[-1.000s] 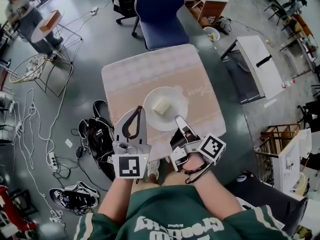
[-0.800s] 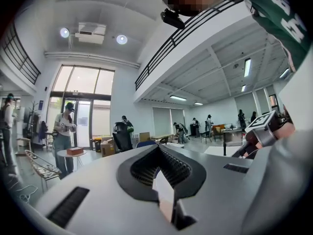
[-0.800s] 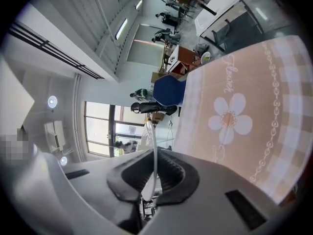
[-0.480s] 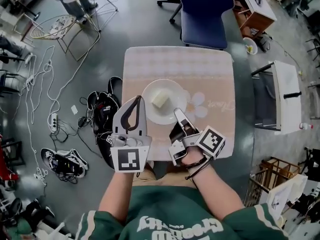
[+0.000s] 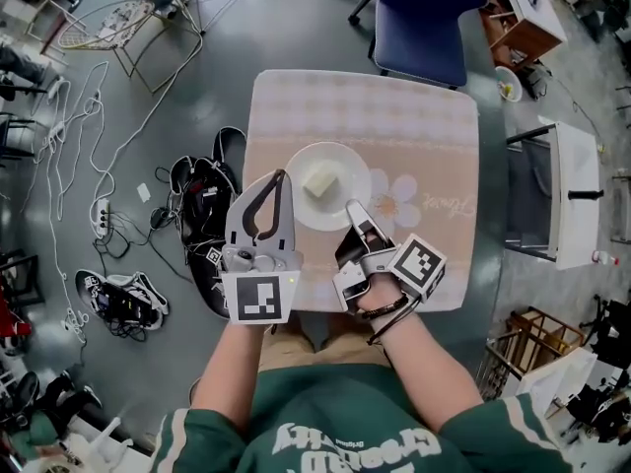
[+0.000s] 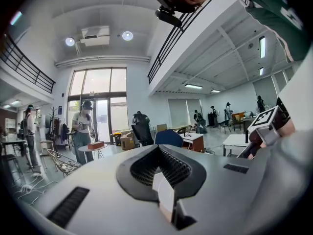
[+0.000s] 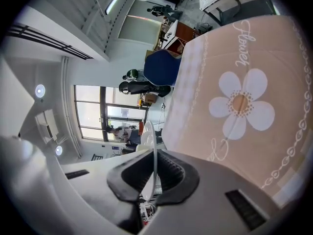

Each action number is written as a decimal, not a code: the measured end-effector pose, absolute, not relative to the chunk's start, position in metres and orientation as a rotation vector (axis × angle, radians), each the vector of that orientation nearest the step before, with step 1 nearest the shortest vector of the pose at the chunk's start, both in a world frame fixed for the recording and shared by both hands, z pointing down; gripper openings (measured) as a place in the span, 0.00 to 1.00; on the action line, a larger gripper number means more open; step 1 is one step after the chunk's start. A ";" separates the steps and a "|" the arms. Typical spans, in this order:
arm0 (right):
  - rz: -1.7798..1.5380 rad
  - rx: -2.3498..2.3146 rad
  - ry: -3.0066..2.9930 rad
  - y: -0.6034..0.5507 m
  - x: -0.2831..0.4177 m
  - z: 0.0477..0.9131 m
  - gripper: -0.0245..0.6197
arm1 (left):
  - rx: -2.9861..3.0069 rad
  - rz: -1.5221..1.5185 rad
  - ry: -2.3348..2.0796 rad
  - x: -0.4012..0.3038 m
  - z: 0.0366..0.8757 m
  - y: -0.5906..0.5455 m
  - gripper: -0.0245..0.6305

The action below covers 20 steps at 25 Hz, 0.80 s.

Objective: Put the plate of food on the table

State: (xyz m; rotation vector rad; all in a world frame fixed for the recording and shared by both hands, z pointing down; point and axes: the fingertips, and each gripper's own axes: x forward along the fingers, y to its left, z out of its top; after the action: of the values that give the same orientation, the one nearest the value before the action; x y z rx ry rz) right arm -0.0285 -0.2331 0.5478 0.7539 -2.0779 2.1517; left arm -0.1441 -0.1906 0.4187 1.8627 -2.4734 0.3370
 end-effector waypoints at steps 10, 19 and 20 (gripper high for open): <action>2.183 0.803 -1.981 -0.222 -0.063 0.602 0.07 | 1.786 0.341 -2.442 -0.181 0.467 -0.182 0.05; 2.103 0.856 -1.896 -0.220 -0.079 0.650 0.08 | 1.720 0.347 -2.443 -0.202 0.488 -0.173 0.05; 2.096 0.865 -1.892 -0.221 -0.083 0.655 0.08 | 1.708 0.342 -2.442 -0.207 0.493 -0.172 0.05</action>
State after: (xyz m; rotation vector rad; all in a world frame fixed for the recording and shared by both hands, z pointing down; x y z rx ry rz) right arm -0.0830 -0.2211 0.6552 0.8648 -1.8916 2.0962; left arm -0.2070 -0.1715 0.4926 1.7080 -2.4420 0.3422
